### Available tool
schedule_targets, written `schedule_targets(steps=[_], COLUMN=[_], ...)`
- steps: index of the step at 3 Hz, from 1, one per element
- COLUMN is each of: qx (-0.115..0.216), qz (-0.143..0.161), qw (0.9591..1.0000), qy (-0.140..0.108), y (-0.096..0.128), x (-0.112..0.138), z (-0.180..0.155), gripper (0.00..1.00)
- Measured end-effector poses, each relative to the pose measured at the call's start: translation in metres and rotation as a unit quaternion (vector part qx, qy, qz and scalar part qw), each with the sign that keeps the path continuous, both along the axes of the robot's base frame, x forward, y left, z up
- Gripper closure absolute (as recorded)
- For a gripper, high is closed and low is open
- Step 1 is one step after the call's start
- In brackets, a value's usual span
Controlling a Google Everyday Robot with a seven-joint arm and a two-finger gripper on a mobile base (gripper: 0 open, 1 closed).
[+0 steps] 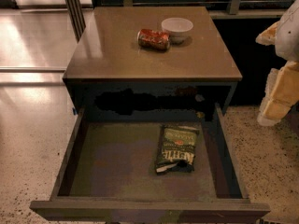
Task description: Pick green jalapeno chip bag from top drawer and place on counter
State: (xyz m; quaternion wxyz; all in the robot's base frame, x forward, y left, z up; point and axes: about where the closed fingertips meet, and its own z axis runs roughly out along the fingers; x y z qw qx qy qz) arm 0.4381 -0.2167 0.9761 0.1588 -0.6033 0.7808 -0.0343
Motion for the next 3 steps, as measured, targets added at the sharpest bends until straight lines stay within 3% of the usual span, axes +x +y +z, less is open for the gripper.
schedule_targets(steps=[2,3], qx=[0.000,0.009], qz=[-0.001,-0.011], qw=[1.0000,0.9999], qy=[0.000,-0.009], y=[0.003,0.019], x=[-0.001,-0.015], z=[-0.011,-0.052], gripper=[0.00,0.00])
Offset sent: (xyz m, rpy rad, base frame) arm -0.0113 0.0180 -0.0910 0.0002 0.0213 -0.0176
